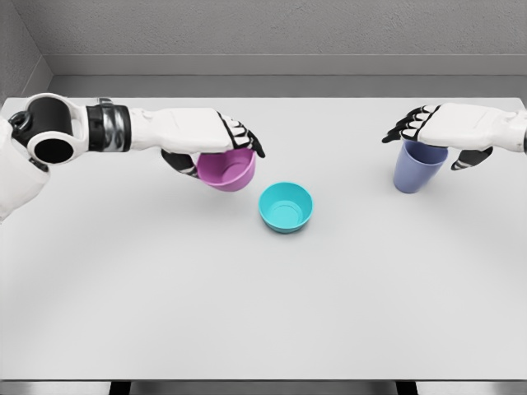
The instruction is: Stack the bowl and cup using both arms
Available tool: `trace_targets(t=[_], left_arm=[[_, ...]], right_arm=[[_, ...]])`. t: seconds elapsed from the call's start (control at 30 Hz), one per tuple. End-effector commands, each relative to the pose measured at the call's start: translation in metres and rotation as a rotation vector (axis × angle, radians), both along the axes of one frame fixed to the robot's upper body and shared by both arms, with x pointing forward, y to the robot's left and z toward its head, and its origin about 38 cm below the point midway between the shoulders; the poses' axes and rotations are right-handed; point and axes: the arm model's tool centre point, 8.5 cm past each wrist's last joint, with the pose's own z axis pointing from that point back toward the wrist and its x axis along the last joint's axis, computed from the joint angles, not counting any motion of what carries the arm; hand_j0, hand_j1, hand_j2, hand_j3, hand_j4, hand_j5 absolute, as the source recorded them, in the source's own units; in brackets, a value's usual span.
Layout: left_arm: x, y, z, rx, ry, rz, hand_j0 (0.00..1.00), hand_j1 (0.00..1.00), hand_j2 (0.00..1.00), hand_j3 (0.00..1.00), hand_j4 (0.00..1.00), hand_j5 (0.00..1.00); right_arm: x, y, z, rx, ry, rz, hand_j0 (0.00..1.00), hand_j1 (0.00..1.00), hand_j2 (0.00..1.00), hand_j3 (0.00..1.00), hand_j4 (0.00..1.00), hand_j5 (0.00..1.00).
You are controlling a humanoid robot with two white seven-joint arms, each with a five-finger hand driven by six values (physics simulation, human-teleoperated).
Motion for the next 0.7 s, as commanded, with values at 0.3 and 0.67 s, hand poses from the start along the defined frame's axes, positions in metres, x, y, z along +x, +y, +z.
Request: trace_targets(t=[0.3, 0.67], left_arm=[[-0.012, -0.080, -0.007, -0.010, -0.016, -0.143, 0.64, 0.64, 0.64, 0.64, 0.64, 0.64], [-0.015, -0.092, -0.016, 0.042, -0.039, -0.166, 0.64, 0.64, 0.64, 0.64, 0.64, 0.64]], right_arm=[[0.001, 0.001, 0.000, 0.007, 0.002, -0.001, 1.00, 1.00, 1.00, 1.00, 1.00, 1.00], [0.002, 0.005, -0.004, 0.007, 0.009, 0.005, 1.00, 1.00, 1.00, 1.00, 1.00, 1.00]])
